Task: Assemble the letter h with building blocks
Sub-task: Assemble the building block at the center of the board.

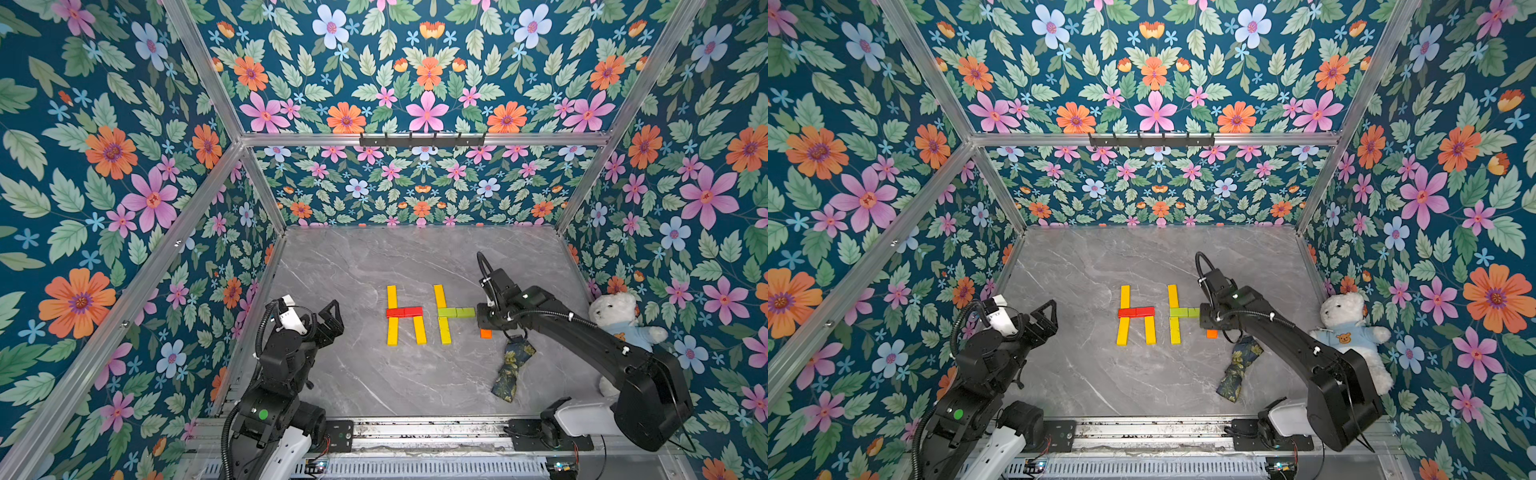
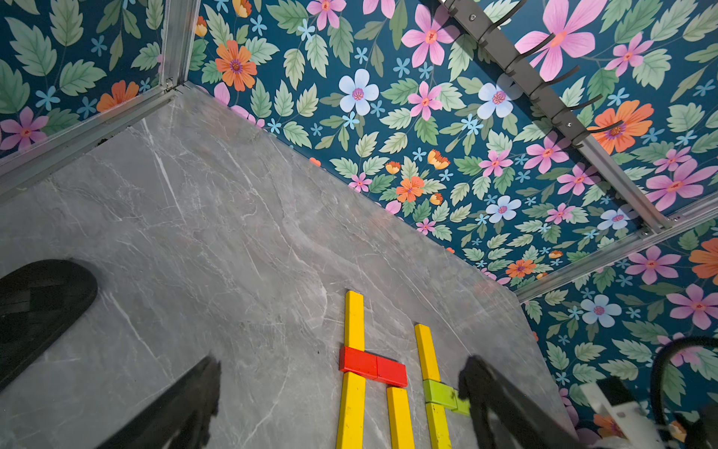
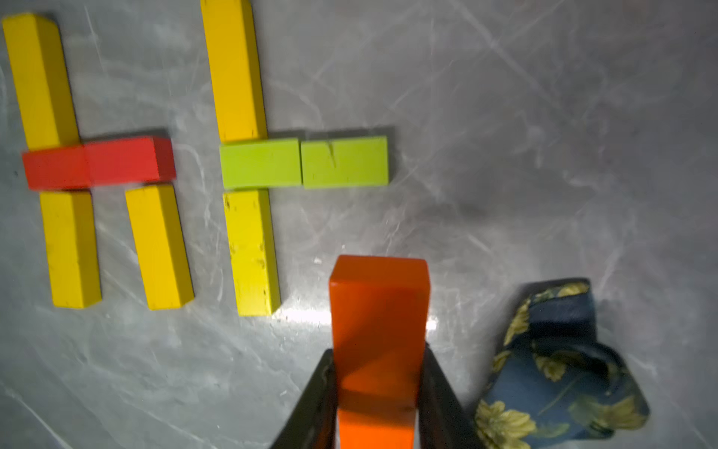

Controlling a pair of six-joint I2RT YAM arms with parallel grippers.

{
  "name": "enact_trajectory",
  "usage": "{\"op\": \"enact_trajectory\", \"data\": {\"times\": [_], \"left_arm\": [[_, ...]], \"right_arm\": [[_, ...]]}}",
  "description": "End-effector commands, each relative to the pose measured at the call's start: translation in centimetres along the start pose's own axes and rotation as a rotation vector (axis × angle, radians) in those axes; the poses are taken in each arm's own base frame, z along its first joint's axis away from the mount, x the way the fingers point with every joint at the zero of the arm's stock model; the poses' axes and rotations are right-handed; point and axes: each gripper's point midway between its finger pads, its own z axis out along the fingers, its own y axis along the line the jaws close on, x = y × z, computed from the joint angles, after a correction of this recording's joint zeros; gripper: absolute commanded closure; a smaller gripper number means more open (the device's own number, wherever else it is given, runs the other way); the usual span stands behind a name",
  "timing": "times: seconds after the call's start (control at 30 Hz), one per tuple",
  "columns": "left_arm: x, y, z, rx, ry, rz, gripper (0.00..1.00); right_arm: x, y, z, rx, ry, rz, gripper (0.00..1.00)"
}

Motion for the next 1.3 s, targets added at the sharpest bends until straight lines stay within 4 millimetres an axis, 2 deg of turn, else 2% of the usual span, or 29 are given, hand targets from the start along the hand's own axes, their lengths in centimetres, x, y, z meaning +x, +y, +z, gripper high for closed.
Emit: {"op": "enact_trajectory", "data": {"times": [0.0, 0.2, 0.4, 0.47, 0.57, 0.77, 1.03, 1.27], "left_arm": [[-0.7, -0.5, -0.1, 0.018, -0.024, -0.002, 0.0], [-0.6, -0.5, -0.1, 0.019, -0.022, -0.002, 0.0], [-0.6, -0.3, -0.1, 0.013, -0.025, -0.002, 0.0], [-0.6, -0.3, -0.1, 0.013, -0.025, -0.002, 0.0], [-0.6, -0.3, 0.0, 0.012, -0.024, -0.002, 0.0], [-0.6, -0.3, -0.1, 0.015, -0.025, -0.002, 0.0], [-0.5, -0.3, 0.0, 0.013, -0.022, -0.004, 0.0], [-0.4, -0.2, 0.1, 0.012, -0.021, -0.005, 0.0]], "right_arm": [[1.7, 0.8, 1.1, -0.026, 0.023, 0.007, 0.79], [4.2, 0.6, 3.7, 0.023, 0.086, -0.028, 0.77], [5.3, 0.5, 5.5, 0.071, 0.122, -0.049, 0.76], [5.4, 0.6, 5.8, 0.079, 0.126, -0.051, 0.71], [5.7, 0.5, 6.1, 0.091, 0.132, -0.045, 0.56], [6.0, -0.1, 6.1, 0.111, 0.124, -0.024, 0.45], [6.5, 0.7, 4.6, 0.06, 0.055, -0.018, 0.44], [7.9, 0.9, 4.9, 0.078, 0.081, -0.023, 0.46]]}}
